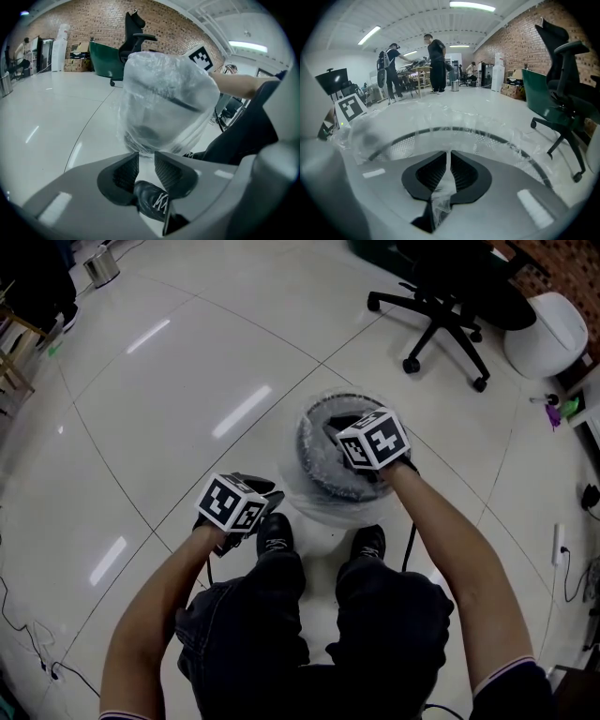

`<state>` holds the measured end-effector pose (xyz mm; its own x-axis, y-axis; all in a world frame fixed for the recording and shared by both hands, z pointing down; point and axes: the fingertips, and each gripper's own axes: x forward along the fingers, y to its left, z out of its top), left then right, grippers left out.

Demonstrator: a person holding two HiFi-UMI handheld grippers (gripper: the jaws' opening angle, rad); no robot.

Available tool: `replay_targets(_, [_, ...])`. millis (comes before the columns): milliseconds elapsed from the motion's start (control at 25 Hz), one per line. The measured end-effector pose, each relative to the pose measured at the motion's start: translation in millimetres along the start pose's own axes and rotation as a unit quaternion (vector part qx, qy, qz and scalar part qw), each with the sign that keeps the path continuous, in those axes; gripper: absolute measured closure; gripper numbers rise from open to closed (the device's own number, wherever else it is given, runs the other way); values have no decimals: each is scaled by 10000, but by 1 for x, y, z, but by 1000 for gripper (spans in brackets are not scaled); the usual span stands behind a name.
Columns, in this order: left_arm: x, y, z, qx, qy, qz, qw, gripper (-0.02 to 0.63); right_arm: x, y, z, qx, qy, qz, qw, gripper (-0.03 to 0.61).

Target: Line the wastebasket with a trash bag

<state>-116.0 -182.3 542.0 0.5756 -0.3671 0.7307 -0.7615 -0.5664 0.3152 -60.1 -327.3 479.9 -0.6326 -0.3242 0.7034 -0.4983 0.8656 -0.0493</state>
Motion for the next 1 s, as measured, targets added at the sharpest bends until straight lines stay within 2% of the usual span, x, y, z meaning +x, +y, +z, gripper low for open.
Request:
replay_targets(240, [0,6,-4,-99,-41,5,9999,500,16,5,-13,-4,292,144,9995,544])
replay_targets(400, [4,8,-7,-133,-28,-14,9999,500,20,9,-15,-43,337,267,9991,472])
replay_targets(720, [4,1,-1,-74,-100,-80,9999,500,6,2,-13,38,490,82,9988,468])
replay_targets(880, [-1,1,2,-28,-139,-57,9999,500,-1,2,-6,31,368,19,9993,468])
replay_targets(1000, [-3,0,4,-17,-140,-32,9999,500,-8,0,3,45,85,-50,9999,468])
